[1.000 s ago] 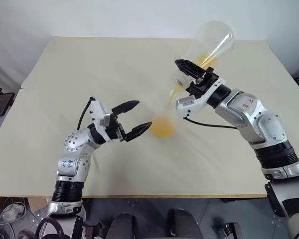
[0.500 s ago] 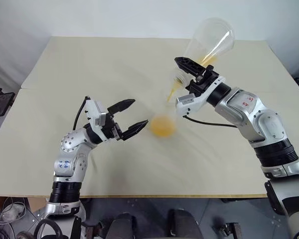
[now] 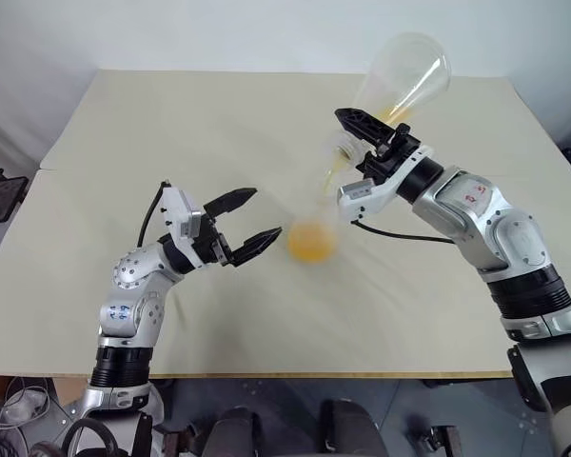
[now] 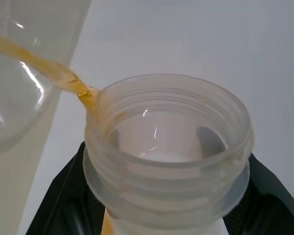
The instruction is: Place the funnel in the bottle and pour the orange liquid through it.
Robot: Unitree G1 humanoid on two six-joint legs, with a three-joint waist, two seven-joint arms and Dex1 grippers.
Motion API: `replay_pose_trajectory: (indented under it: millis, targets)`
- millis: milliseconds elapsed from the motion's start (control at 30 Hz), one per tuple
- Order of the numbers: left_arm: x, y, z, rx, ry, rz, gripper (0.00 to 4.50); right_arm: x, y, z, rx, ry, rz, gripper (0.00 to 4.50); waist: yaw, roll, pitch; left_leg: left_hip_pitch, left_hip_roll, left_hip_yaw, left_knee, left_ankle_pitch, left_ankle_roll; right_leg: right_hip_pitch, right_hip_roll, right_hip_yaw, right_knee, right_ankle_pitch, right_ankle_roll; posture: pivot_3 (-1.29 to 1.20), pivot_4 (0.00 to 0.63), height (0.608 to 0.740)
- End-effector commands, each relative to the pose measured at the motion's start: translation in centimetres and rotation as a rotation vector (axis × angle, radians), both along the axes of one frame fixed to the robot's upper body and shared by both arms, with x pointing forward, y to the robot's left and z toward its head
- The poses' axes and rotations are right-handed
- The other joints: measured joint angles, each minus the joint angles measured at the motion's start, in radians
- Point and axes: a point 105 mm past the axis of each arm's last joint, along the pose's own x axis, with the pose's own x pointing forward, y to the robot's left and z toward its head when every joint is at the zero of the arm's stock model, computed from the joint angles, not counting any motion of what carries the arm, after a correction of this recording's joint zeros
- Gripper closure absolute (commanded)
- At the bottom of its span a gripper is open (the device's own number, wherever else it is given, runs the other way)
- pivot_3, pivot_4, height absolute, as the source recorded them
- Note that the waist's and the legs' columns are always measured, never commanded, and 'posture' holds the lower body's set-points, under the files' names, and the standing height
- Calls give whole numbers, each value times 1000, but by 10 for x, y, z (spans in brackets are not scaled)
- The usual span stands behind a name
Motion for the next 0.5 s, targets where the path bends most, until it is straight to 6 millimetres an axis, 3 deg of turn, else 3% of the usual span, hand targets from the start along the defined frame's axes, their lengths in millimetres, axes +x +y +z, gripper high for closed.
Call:
replay_pose_trajectory:
  millis: [33,500]
  targets:
    - [-5,-2,14,-7,-55,-17,0,-10,1,17,4,-79,22,2034,0,0,0,0,0,0,0,0,0,0,0,0,0,0,0,0,150,740]
    - [-10,2,12,6,-40,-3,0,-13,5,12,-19,-80,50,2034,0,0,0,0,0,0,0,0,0,0,0,0,0,0,0,0,150,740]
